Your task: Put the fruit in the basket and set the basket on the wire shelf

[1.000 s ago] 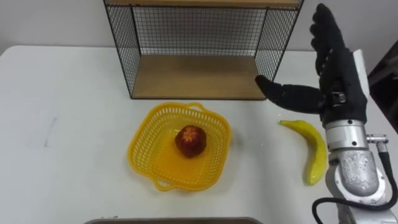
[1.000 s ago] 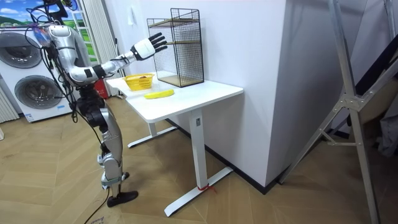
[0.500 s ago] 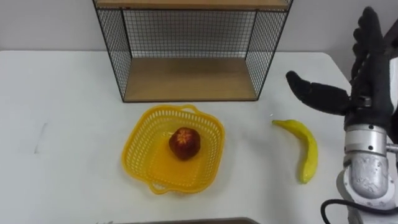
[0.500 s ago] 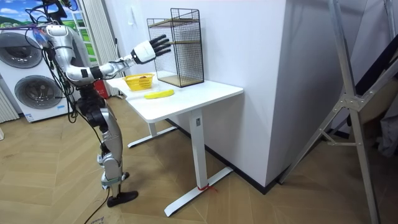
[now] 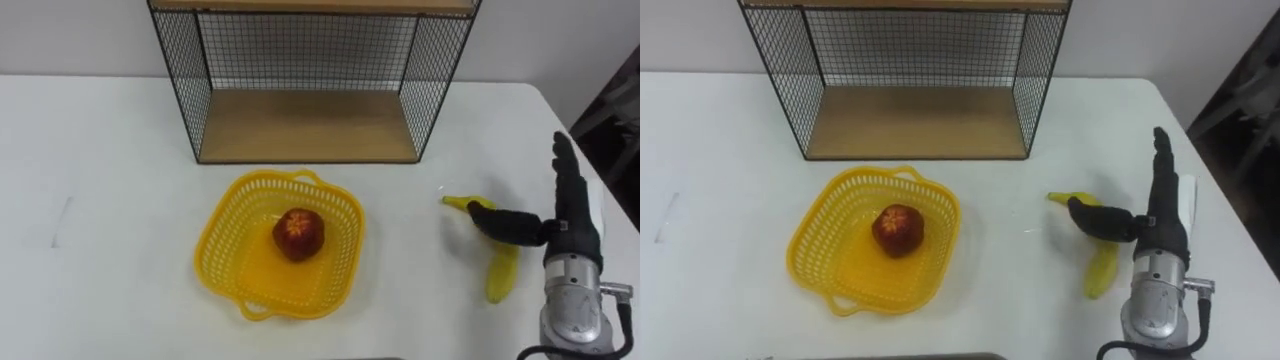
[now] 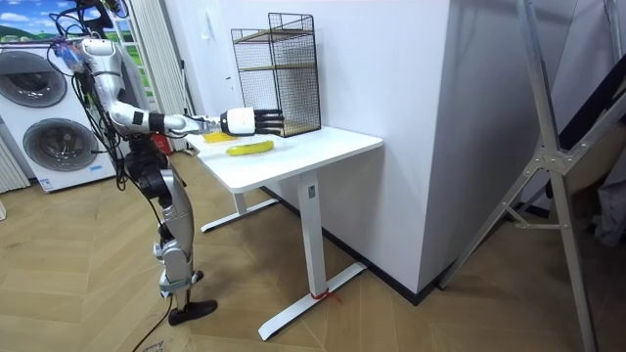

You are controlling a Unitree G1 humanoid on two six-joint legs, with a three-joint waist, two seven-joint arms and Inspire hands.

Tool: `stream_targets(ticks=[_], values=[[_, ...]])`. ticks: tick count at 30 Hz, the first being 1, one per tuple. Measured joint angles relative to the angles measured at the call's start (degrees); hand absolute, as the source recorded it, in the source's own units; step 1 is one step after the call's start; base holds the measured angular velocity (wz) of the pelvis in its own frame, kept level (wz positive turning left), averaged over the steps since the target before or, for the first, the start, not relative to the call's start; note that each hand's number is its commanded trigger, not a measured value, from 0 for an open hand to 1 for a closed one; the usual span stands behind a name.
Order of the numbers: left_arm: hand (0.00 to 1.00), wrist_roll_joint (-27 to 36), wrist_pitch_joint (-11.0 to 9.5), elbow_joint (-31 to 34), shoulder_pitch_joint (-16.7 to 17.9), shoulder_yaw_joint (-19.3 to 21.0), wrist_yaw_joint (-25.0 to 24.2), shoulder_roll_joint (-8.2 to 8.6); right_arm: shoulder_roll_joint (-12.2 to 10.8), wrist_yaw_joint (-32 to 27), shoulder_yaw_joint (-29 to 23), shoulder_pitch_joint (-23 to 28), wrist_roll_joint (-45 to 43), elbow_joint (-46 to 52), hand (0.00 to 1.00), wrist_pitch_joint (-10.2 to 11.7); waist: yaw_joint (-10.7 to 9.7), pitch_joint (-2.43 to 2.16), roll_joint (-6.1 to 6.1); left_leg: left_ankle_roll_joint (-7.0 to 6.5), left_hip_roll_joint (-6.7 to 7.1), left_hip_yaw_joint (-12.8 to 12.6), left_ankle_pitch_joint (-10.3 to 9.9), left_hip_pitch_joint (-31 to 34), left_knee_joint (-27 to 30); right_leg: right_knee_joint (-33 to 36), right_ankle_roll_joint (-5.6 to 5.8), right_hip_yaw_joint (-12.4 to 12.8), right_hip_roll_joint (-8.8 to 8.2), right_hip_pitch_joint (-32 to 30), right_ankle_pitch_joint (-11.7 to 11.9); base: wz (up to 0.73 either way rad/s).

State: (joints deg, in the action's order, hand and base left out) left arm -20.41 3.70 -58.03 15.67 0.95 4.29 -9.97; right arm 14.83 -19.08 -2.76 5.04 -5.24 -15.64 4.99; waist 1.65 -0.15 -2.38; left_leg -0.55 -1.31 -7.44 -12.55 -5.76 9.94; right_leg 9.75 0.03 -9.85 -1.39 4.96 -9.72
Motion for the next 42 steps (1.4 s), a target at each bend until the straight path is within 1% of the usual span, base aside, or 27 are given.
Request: stream_targets(ticks=[2, 3, 5, 7, 8, 9, 10, 11, 13, 14, 16, 19, 20, 21, 23, 24, 25, 27, 28, 30, 31, 34, 36, 42], values=[[0.0, -0.08, 0.35, -0.04, 0.34, 0.0, 0.0, -0.02, 0.0, 0.75, 0.22, 0.02, -0.18, -0.17, 0.0, -0.64, -0.07, 0.08, -0.03, 0.0, 0.0, 0.0, 0.0, 0.07, 0.04, 0.02, 0.0, 0.01, -0.01, -0.02, 0.0, 0.0], [0.0, -0.1, 1.0, -0.15, 0.42, -0.02, 0.0, 0.0, 0.01, 1.35, 0.41, 0.01, -0.4, -0.51, 0.0, -0.94, -0.05, 0.1, -0.09, 0.0, -0.04, 0.0, 0.0, 0.06, 0.13, 0.07, 0.0, 0.03, 0.01, 0.02, 0.0, 0.0], [0.0, -0.09, 1.47, -0.13, 0.54, -0.03, 0.0, 0.01, 0.01, 2.58, 0.56, 0.01, -1.48, -2.03, 0.0, -1.06, 0.13, 0.19, -0.18, 0.0, -0.06, 0.07, 0.0, 0.08, 0.17, 0.17, 0.0, 0.08, 0.02, 0.02, 0.0, 0.0], [0.0, -0.11, 2.16, 0.04, 0.93, 0.03, -0.02, 0.02, 0.01, 4.73, 1.31, -0.11, -2.15, -4.49, 0.0, -1.98, 0.26, 0.2, -0.37, 0.0, -0.06, 0.09, -0.01, 0.11, 0.24, 0.25, 0.0, -0.07, 0.0, -0.09, 0.0, 0.0], [0.0, -0.15, 2.28, 0.15, 1.1, 0.14, -0.02, 0.02, 0.01, 5.18, 1.42, -0.1, -2.16, -4.99, 0.0, -2.01, 0.28, 0.13, -0.58, 0.0, -0.04, 0.09, -0.01, 0.09, 0.25, 0.25, 0.0, -0.05, -0.01, -0.06, 0.0, 0.0], [0.0, -0.22, 2.34, 0.26, 1.38, 0.78, -0.09, 0.02, 0.02, 6.02, 1.43, -0.16, -2.12, -6.29, 0.0, -1.87, 0.21, 0.18, -0.61, 0.0, -0.03, 0.1, -0.01, 0.06, 0.3, 0.14, 0.0, -0.06, -0.02, -0.01, 0.0, 0.0], [0.0, -0.29, 2.57, 0.31, 1.6, 1.14, -0.1, -0.05, 0.06, 6.84, 1.51, -0.15, -2.14, -7.29, 0.0, -1.39, 0.13, 0.14, -0.76, -0.01, -0.02, 0.13, -0.01, 0.03, 0.5, 0.08, 0.0, -0.17, -0.05, 0.19, 0.0, 0.0], [0.0, -0.29, 2.7, 0.35, 1.63, 1.16, -0.15, -0.08, 0.06, 7.3, 1.51, -0.16, -2.14, -7.67, 0.0, -1.28, 0.15, 0.11, -0.88, -0.01, -0.01, 0.16, -0.01, -0.01, 0.52, 0.06, 0.0, -0.23, -0.07, 0.31, 0.0, 0.06], [0.0, -0.36, 3.01, 0.76, 1.68, 1.19, -0.62, -0.09, 0.07, 8.33, 1.4, -0.61, -2.15, -9.41, 0.0, -1.26, 0.08, 0.19, -1.23, -0.05, 0.06, 0.42, -0.05, -0.83, 0.52, -0.15, 0.03, -0.48, -0.15, 1.11, 0.02, 0.06], [0.0, -0.39, 3.14, 0.79, 1.65, 1.19, -0.81, -0.09, 0.09, 8.57, 1.32, -0.73, -2.15, -10.05, 0.0, -1.13, 0.07, 0.13, -1.28, -0.08, 0.06, 0.52, -0.12, -1.04, 0.55, -0.2, 0.05, -0.5, -0.15, 1.26, 0.01, 0.04], [0.0, -0.56, 3.52, 0.9, 1.68, 1.18, -1.21, -0.1, 0.16, 9.43, 1.08, -1.77, -2.23, -13.07, 0.0, -0.19, -0.33, 0.12, -1.31, -0.17, 0.16, 1.1, -0.3, -1.6, 0.8, -0.28, 0.16, -0.96, -0.28, 2.18, -0.06, 0.11], [0.0, -1.84, 4.04, 1.71, 1.6, 1.2, -1.56, -0.1, 0.17, 11.3, 0.73, -3.42, -3.09, -16.09, 0.0, 0.07, -0.55, 0.1, -1.27, -0.27, 0.21, 1.32, -0.41, -1.61, 1.15, -0.36, 0.21, -0.9, -0.35, 2.46, -0.09, 0.04], [0.0, -1.87, 4.26, 2.16, 1.62, 1.2, -1.63, -0.09, 0.17, 11.75, 0.75, -3.71, -3.49, -16.57, 0.52, 0.07, -0.56, 0.09, -1.27, -0.29, 0.21, 1.32, -0.45, -1.56, 1.34, -0.37, 0.21, -0.92, -0.36, 2.48, -0.09, 0.0], [0.0, -2.24, 4.55, 3.04, 1.65, 1.26, -1.75, -0.1, 0.2, 12.38, 0.47, -4.25, -3.92, -17.64, 1.0, 0.12, -0.54, -0.01, -1.28, -0.3, 0.23, 1.47, -0.47, -1.5, 1.55, -0.34, 0.25, -1.01, -0.38, 2.57, -0.05, 0.07], [0.0, -3.23, 4.92, 2.93, 1.56, 1.29, -1.74, -0.13, 0.45, 12.82, 0.28, -4.77, -4.07, -19.35, 1.0, 0.48, -0.54, -0.11, -1.35, -0.34, 0.31, 1.92, -0.48, -1.68, 1.88, -0.42, 0.3, -1.13, -0.43, 3.13, -0.02, 0.11], [0.0, -4.17, 5.11, 2.95, 1.55, 1.29, -1.66, -0.13, 0.65, 12.96, 0.28, -4.84, -4.08, -20.18, 1.0, 0.5, -0.45, -0.53, -1.5, -0.34, 0.39, 2.17, -0.48, -1.71, 1.94, -0.51, 0.31, -1.16, -0.45, 3.31, -0.02, 0.1], [0.0, -4.32, 5.21, 2.95, 1.61, 1.29, -1.6, -0.17, 0.96, 12.98, 0.27, -5.07, -4.08, -21.08, 1.0, 0.5, -0.27, -0.79, -1.65, -0.34, 0.4, 2.39, -0.48, -1.71, 2.12, -0.58, 0.32, -1.24, -0.43, 3.52, -0.01, 0.1], [0.0, -4.37, 5.68, 2.76, 1.62, 1.39, -1.6, -0.17, 1.73, 13.27, -0.33, -5.51, -4.11, -22.77, 1.0, 0.5, -0.01, -0.89, -1.9, -0.38, 0.42, 2.92, -0.58, -1.84, 2.59, -1.04, 0.39, -1.55, -0.37, 4.3, 0.06, 0.11], [0.0, -4.43, 6.0, 2.67, 1.65, 1.39, -1.6, -0.13, 2.11, 13.99, -0.41, -5.83, -4.22, -23.71, 1.0, 0.5, 0.34, -0.9, -1.92, -0.38, 0.36, 2.98, -0.75, -1.97, 2.95, -1.05, 0.38, -1.59, -0.3, 4.66, 0.07, 0.1], [0.0, -4.43, 6.5, 2.23, 1.66, 1.41, -1.6, -0.14, 2.49, 13.87, -0.78, -6.26, -4.35, -24.93, 1.0, 0.5, 0.39, -0.89, -1.94, -0.43, 0.44, 3.24, -0.8, -2.27, 3.17, -1.09, 0.4, -1.88, -0.38, 5.17, 0.07, 0.08], [0.0, -4.43, 6.82, 2.07, 1.65, 1.41, -1.59, -0.17, 3.34, 13.73, -0.85, -6.77, -4.34, -26.09, 1.0, 0.5, 0.44, -0.93, -1.88, -0.48, 0.52, 3.46, -0.84, -2.27, 3.33, -1.09, 0.43, -2.06, -0.45, 5.34, 0.06, 0.09], [0.0, -4.42, 7.63, 2.01, 1.63, 1.16, -1.3, -0.32, 4.67, 12.3, -0.86, -7.6, -4.77, -27.56, 1.0, 0.49, 0.48, -0.93, -1.88, -0.51, 0.62, 3.89, -0.9, -1.88, 3.69, -1.12, 0.46, -2.71, -0.55, 5.37, 0.04, 0.1], [0.0, -4.42, 7.81, 1.93, 1.66, 1.08, -1.26, -0.28, 4.79, 11.36, -0.86, -7.61, -6.18, -27.74, 1.0, 0.48, 0.49, -0.95, -1.85, -0.5, 0.61, 3.89, -0.91, -1.82, 3.68, -1.14, 0.49, -2.79, -0.52, 5.36, 0.03, 0.03], [0.0, -4.44, 7.62, 2.89, 1.34, 0.93, -1.1, -0.17, 4.98, 10.99, -0.9, -7.84, -8.29, -27.23, 1.0, 0.26, 0.36, -0.94, -1.87, -0.43, 0.57, 3.93, -0.96, -1.74, 3.47, -1.16, 0.48, -2.43, -0.44, 5.09, 0.02, -0.02]])
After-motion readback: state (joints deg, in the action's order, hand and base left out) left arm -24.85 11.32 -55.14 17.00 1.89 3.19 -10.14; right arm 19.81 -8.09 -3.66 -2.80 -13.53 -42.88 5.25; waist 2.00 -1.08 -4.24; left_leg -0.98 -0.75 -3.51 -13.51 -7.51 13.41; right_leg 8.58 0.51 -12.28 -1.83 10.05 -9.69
